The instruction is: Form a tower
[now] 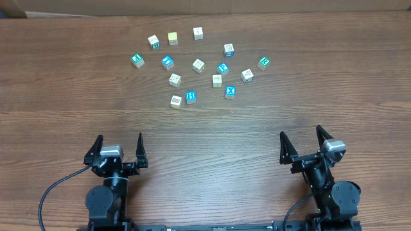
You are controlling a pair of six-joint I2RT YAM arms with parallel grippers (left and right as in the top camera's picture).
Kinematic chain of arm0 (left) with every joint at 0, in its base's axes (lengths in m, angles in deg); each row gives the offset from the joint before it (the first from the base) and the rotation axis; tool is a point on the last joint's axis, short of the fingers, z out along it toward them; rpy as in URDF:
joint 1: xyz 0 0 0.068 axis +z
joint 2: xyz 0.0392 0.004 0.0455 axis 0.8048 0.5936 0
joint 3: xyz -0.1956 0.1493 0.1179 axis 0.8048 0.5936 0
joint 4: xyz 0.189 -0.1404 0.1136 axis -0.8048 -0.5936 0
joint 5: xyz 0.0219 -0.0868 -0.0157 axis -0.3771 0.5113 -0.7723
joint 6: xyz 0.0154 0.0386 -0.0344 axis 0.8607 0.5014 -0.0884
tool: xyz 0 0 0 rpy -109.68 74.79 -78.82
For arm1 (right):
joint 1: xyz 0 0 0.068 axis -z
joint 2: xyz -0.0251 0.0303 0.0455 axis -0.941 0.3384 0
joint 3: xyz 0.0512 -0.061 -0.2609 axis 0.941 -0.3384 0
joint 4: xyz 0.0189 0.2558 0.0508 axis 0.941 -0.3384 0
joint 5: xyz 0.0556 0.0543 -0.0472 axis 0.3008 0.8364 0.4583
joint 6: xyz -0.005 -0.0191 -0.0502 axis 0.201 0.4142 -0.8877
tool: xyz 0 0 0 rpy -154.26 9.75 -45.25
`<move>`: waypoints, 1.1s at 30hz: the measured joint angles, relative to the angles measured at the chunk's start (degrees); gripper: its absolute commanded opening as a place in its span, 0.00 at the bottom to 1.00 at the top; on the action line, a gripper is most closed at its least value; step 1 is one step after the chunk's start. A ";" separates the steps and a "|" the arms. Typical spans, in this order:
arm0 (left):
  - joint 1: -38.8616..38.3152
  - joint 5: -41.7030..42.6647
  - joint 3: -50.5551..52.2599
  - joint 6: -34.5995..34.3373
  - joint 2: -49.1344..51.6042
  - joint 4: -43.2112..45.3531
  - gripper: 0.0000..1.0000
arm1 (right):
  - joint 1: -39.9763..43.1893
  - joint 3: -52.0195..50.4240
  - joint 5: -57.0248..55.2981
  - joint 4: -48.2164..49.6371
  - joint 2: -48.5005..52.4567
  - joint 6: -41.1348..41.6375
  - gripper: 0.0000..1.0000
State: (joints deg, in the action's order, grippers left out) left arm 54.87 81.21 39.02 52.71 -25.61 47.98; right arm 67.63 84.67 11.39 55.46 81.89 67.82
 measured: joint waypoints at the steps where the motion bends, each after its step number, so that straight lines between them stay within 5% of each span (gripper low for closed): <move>1: 0.00 0.00 0.00 0.00 0.00 0.00 1.00 | 0.00 0.00 -0.02 -0.04 0.00 0.00 1.00; 33: 0.00 -2.99 -0.74 1.03 0.00 -1.86 1.00 | 0.00 0.00 -0.02 -0.02 0.00 0.00 1.00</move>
State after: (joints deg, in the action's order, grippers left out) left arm 54.87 78.21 38.27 53.74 -25.61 46.12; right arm 67.63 84.67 11.37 55.44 81.89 67.82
